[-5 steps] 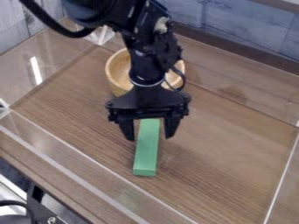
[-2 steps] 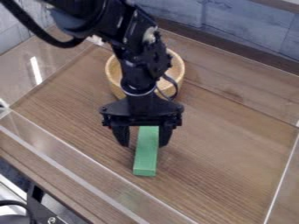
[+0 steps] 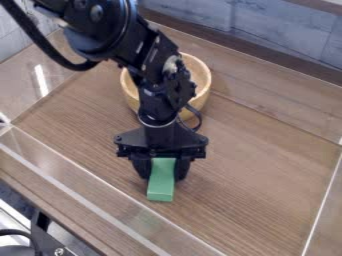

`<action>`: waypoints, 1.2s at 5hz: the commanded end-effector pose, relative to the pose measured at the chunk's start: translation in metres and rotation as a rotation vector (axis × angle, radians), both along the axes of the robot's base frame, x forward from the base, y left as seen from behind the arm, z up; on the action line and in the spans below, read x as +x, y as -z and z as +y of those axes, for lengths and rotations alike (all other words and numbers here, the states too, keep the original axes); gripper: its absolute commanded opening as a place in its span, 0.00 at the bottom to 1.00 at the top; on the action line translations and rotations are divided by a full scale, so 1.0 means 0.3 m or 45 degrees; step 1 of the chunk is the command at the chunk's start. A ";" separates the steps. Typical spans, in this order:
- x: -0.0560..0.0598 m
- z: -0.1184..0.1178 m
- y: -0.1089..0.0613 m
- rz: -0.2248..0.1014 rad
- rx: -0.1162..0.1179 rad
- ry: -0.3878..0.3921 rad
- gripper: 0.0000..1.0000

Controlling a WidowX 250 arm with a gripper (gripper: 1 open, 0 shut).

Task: Put green stick into wooden bowl

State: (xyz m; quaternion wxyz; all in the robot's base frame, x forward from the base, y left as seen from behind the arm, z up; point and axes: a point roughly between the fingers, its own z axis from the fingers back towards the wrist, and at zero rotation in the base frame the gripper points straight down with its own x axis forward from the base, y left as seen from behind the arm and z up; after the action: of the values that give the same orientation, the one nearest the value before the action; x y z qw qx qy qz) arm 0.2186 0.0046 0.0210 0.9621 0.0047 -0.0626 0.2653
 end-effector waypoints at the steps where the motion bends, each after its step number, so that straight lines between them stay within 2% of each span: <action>1: 0.013 -0.009 -0.015 -0.021 0.006 -0.054 0.00; 4: 0.021 -0.033 -0.014 -0.003 0.015 -0.227 0.00; 6: 0.014 -0.075 -0.006 0.005 0.010 -0.183 0.00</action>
State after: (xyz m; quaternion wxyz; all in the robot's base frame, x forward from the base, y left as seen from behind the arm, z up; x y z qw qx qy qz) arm 0.2188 -0.0157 0.0198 0.9397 0.0171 -0.0532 0.3375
